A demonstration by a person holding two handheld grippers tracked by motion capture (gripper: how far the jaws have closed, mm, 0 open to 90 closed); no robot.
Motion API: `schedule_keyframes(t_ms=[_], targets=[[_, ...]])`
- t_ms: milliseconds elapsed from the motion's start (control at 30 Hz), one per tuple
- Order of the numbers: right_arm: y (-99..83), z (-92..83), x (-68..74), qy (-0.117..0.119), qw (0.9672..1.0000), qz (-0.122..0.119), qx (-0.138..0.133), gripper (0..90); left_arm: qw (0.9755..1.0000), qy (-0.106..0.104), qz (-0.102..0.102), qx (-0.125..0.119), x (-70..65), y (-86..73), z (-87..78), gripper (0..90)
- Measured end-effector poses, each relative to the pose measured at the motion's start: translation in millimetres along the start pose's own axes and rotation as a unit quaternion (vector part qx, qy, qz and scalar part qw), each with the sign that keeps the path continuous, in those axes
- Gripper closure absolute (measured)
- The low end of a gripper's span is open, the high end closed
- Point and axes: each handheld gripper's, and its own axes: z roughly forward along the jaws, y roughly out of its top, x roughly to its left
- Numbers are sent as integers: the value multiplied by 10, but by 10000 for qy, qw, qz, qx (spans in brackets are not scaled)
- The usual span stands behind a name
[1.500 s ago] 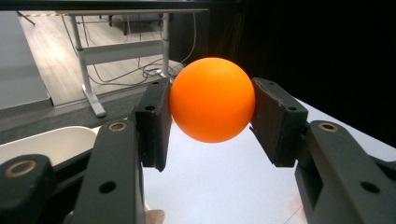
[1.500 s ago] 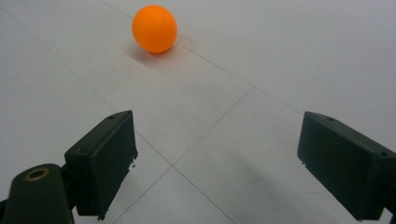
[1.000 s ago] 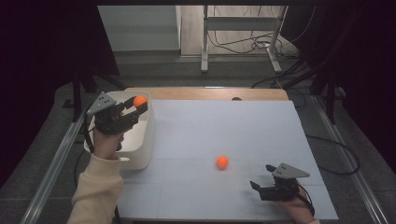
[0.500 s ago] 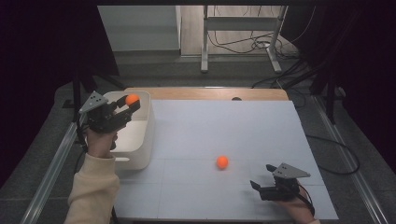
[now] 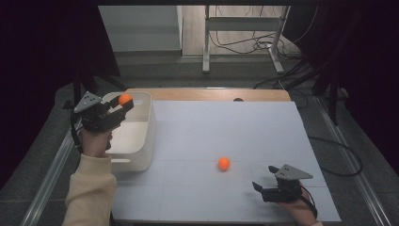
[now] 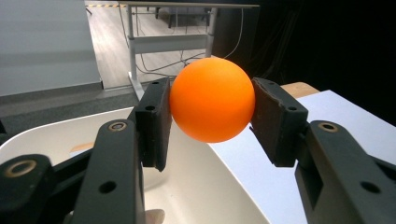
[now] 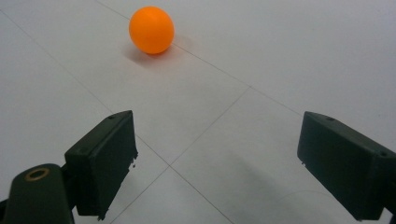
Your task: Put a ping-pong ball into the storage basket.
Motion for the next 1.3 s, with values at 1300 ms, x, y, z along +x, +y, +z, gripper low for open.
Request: schedule_keyframes(t_ms=[1300], targets=[[-5, 4, -3, -14, 10000, -16, 37, 121, 9931, 185, 193, 1141, 128, -146, 305, 502]])
